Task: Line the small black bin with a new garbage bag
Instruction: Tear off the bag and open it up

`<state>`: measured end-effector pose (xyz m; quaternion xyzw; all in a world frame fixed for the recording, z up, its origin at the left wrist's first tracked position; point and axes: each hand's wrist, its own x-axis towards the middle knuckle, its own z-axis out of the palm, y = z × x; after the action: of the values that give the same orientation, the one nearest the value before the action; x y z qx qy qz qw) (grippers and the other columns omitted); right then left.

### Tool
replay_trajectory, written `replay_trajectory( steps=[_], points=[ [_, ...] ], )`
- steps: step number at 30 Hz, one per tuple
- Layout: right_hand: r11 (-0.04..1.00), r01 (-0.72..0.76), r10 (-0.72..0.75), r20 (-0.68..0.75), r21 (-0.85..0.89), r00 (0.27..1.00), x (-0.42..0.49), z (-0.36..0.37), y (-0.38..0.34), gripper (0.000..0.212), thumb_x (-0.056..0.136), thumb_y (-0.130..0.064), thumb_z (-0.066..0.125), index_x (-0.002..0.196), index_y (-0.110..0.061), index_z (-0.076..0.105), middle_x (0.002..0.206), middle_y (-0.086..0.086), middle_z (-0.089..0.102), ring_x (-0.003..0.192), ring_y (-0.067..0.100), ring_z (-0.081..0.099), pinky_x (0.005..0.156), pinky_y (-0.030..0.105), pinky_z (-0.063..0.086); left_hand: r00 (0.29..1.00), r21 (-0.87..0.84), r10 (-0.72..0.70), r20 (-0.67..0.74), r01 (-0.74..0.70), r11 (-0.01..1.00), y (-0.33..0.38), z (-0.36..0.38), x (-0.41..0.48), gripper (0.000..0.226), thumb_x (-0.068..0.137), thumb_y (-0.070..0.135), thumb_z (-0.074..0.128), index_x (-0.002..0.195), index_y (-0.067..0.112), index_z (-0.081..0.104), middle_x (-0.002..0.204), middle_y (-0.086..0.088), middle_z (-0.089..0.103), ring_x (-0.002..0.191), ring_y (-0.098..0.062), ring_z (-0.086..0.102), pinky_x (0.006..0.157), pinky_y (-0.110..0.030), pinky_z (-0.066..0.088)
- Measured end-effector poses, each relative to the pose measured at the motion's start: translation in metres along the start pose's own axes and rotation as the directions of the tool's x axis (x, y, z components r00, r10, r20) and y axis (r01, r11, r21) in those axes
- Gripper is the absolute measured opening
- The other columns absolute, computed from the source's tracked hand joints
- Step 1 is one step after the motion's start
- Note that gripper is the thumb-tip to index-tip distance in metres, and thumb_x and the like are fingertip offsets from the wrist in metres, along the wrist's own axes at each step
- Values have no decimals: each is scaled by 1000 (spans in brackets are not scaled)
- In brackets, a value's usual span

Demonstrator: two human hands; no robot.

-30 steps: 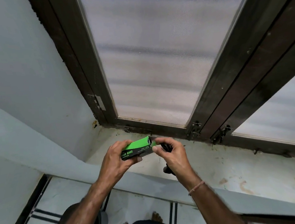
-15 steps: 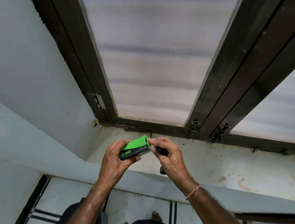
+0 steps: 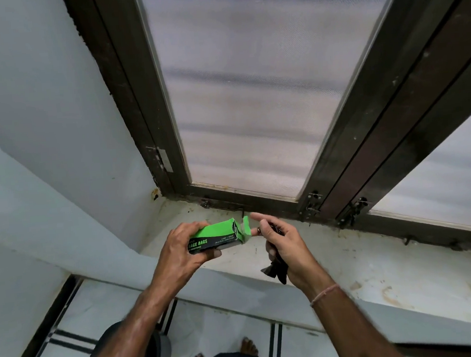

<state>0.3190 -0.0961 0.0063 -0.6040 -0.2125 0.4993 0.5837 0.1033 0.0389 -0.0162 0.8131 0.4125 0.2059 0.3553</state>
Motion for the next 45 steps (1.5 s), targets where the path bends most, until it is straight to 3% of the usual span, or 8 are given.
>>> replay_trajectory(
  steps=[5,11,15,21,25,30,40,45],
  points=[
    [983,103,-83,134,-154,988,-5,6,-10,32,96,-26,75,126,-37,74,88,4,68,60,6,42,55,20,41,999,6,13,52,-13,1000,2,-2,1,59,70,41,91,123,32,68,108,15,60,105,-11,55,82,-23,44],
    [953,151,-103,190,-262,976,-5,9,-18,22,95,-21,77,116,-24,72,81,-11,63,58,-6,52,52,17,47,995,-14,52,87,-51,999,2,-7,1,58,70,42,91,123,31,68,110,17,61,106,-10,57,84,-29,49],
    [946,146,-80,230,-288,970,-4,9,-21,20,96,-17,76,112,-12,67,91,-1,67,61,-7,55,57,13,46,993,6,76,91,-77,997,2,-10,1,58,70,42,91,123,33,68,112,14,62,107,-7,55,84,-26,47],
    [933,119,-23,274,-341,961,-2,12,-20,7,97,-15,74,96,-11,69,79,7,53,62,14,39,49,24,43,985,90,116,129,-128,988,-2,-10,-1,58,71,42,90,124,35,66,113,19,58,106,-8,52,79,-16,40],
    [934,72,11,228,-349,974,-1,14,-13,11,98,-18,72,96,-8,69,80,10,50,58,12,37,46,22,42,982,170,135,133,-156,973,-3,-9,-3,61,74,48,86,129,37,64,117,18,58,105,-7,48,75,-19,43],
    [944,82,-34,152,-319,988,-2,20,0,8,101,-16,69,96,-10,72,67,-8,57,56,4,44,54,17,40,984,155,130,125,-149,977,-4,-6,-5,61,75,48,86,130,36,64,115,18,57,103,-7,45,74,-17,39],
    [977,97,-99,1,-187,995,-4,33,11,16,94,-12,77,105,-19,67,88,-1,67,62,6,50,59,23,47,996,123,64,66,-71,990,-11,-1,-5,59,74,45,88,128,34,66,115,14,61,107,-11,49,78,-17,38],
    [977,125,-133,-37,-172,990,-6,36,15,6,96,-14,73,101,-18,76,71,-14,63,59,4,47,56,24,45,996,120,54,68,-62,991,-12,2,-6,60,73,45,89,127,34,66,114,14,60,107,-11,49,78,-19,39]
  ],
)
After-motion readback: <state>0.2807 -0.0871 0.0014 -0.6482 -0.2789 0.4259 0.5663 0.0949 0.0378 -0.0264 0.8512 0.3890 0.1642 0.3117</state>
